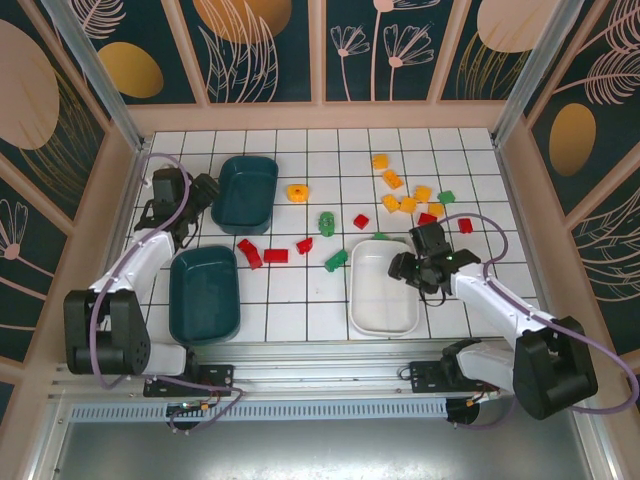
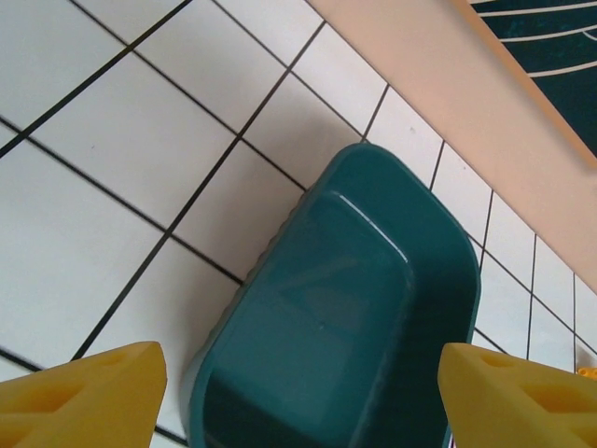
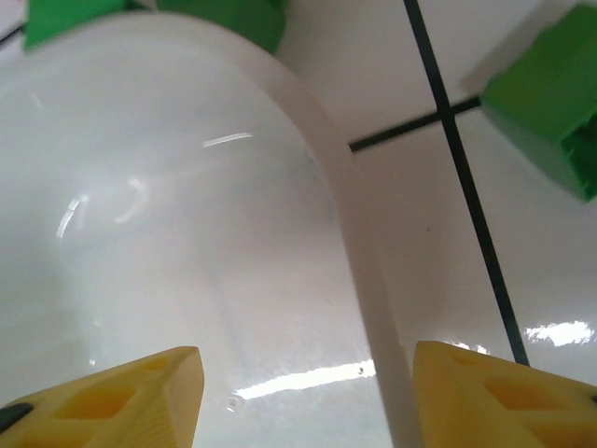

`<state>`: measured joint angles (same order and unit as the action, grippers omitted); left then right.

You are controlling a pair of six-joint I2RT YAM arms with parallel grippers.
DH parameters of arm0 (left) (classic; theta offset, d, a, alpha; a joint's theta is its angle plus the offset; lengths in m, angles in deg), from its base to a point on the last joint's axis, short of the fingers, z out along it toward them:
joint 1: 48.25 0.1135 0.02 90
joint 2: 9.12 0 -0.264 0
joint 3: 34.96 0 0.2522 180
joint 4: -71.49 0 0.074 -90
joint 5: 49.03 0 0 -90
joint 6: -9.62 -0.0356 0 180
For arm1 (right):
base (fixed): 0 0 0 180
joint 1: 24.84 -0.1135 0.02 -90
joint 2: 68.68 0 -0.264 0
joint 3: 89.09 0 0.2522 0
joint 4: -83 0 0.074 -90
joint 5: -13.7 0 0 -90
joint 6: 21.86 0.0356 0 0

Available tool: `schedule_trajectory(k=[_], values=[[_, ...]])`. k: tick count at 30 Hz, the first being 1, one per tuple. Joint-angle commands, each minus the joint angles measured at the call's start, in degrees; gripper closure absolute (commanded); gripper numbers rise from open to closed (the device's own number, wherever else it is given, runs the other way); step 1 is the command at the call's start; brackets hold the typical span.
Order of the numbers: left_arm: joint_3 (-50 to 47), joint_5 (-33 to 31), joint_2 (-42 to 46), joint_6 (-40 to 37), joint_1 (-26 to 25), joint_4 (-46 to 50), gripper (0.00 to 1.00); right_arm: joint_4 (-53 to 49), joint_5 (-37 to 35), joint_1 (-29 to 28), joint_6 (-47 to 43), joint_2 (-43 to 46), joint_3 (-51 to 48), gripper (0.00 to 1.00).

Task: Sort the legos into containers by color

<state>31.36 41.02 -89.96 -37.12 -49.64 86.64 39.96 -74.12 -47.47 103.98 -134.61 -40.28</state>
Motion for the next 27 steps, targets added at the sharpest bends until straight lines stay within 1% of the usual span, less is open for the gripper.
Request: schedule_trajectory(k=[1, 4, 8, 12, 16, 19, 22, 24, 27], values=[[1.4, 1.6, -1.4, -1.3, 0.2, 1.5, 0.23, -0.5, -0.8, -1.2, 2.3, -0.1, -1.8, 0.5], [0.9, 1.6, -1.2, -1.6, 0.2, 1.3, 0.22, -0.1, -1.7, -2.1, 1.8, -0.4, -1.8, 0.63], [1.8, 0.7, -0.9, -3.0, 0.3, 2.6, 0.21, 0.4, -2.0, -3.6, -0.6, -0.3, -0.7, 0.85], [2.8, 0.0, -1.3, -3.8, 0.2, 3.2, 0.2, -0.7, -2.0, -5.4, -2.7, 1.5, 2.1, 1.0], [7.0, 0.8, -3.5, -4.7, 0.2, 5.5, 0.21, -1.4, -2.8, -6.5, -3.8, 3.2, 7.4, 1.0], [6.7, 3.7, -4.0, -3.7, 0.2, 5.5, 0.23, 1.9, -4.6, -6.5, -4.9, 0.4, 14.3, 1.0], [5.7, 6.6, -3.8, -3.4, 0.2, 6.3, 0.3, 6.3, -7.5, -6.3, -7.7, -7.0, 23.6, 1.0], [5.1, 7.8, -2.9, -3.9, -0.2, 8.0, 0.33, 10.0, -12.0, -5.6, -9.7, -13.7, 29.7, 1.0], [3.5, 8.7, -1.3, -4.7, -1.5, 9.0, 0.37, 17.7, -15.0, -3.5, -11.3, -24.4, 37.5, 1.0]])
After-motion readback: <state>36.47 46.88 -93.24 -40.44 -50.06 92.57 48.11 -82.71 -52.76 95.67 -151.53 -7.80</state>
